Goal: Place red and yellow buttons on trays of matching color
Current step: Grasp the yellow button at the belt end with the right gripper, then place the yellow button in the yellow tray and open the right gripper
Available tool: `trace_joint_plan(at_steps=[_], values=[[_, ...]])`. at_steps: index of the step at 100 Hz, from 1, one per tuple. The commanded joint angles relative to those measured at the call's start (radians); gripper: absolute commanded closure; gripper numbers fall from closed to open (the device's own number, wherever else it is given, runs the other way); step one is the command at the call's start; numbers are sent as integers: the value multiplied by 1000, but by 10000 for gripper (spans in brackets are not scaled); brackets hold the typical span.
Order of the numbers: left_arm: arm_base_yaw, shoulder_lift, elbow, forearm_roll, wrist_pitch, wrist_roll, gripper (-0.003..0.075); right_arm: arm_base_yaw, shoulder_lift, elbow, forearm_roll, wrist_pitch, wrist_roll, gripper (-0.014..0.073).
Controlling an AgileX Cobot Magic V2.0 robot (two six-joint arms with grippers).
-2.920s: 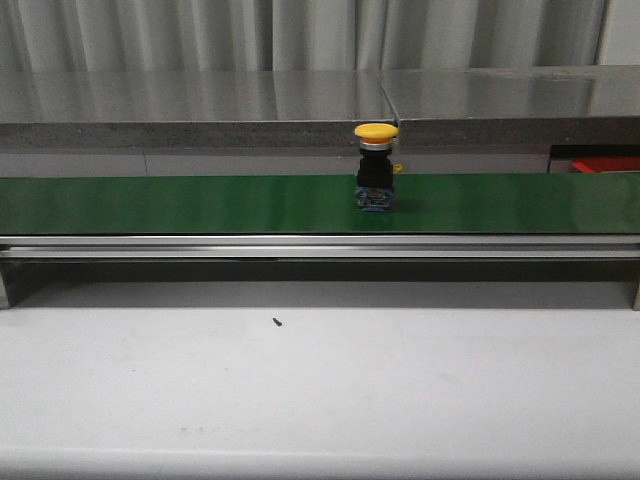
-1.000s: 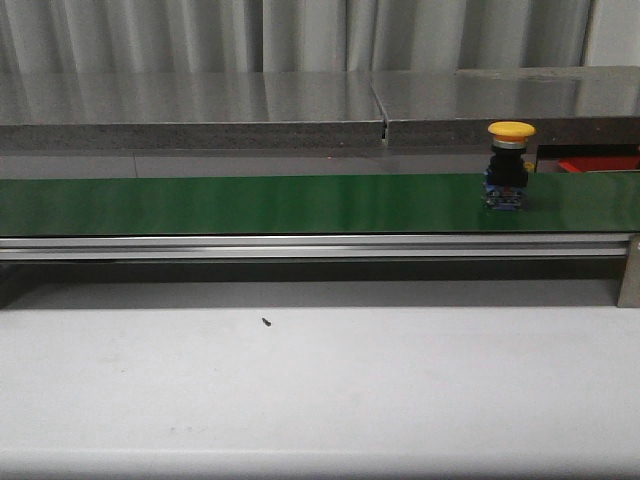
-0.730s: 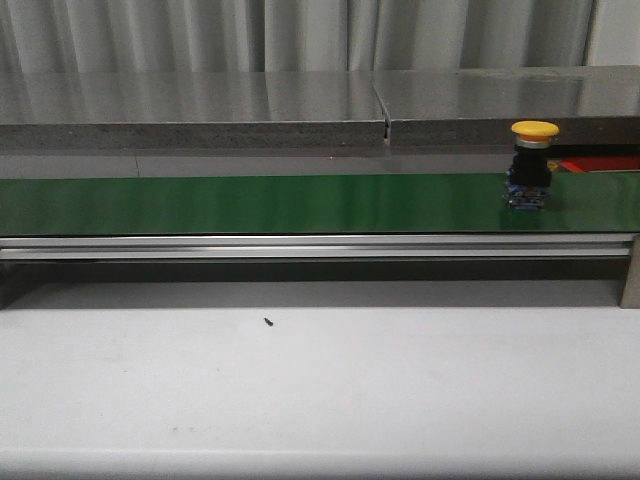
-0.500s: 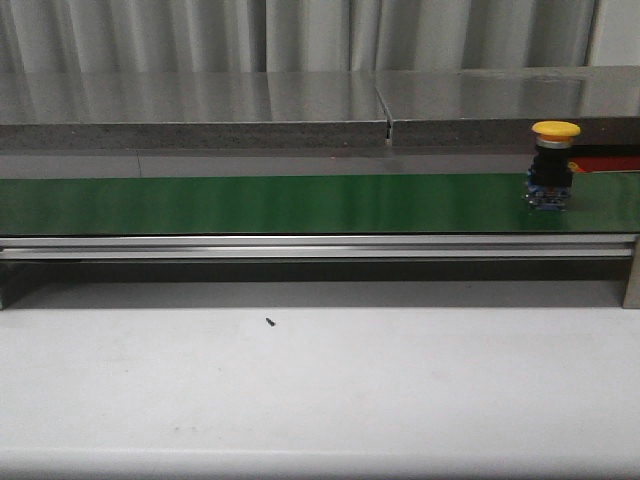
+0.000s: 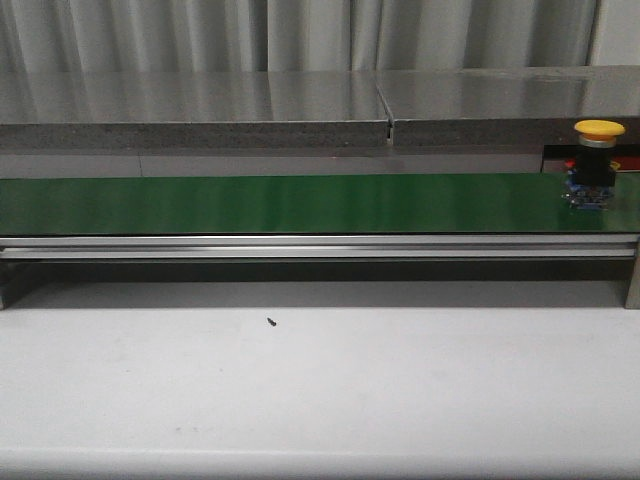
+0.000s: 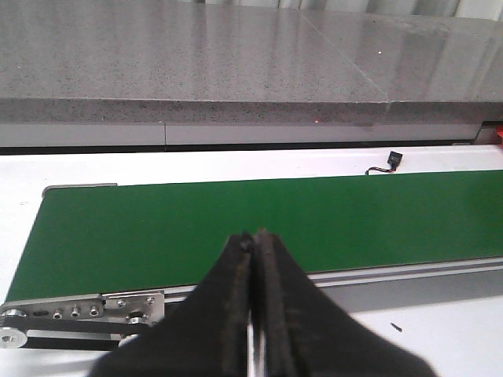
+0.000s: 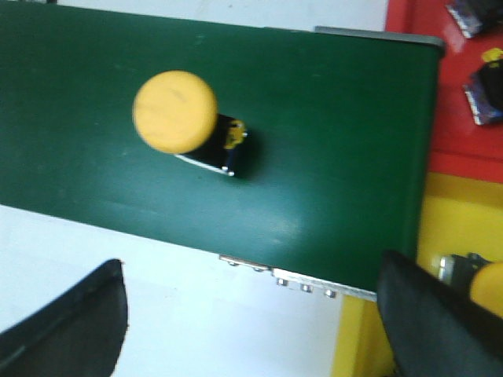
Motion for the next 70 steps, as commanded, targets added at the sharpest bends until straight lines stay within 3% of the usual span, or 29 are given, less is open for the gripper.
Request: trace_joint_plan(at_steps=[1, 36, 70], values=[[-7, 0, -26, -34, -43, -1, 739, 24, -11, -19, 28, -75, -22, -42], [-7, 0, -26, -34, -43, -1, 739, 52, 107, -29, 29, -212, -22, -42], [-7, 0, -26, -34, -43, -1, 739, 52, 218, -127, 42, -247, -29, -41]])
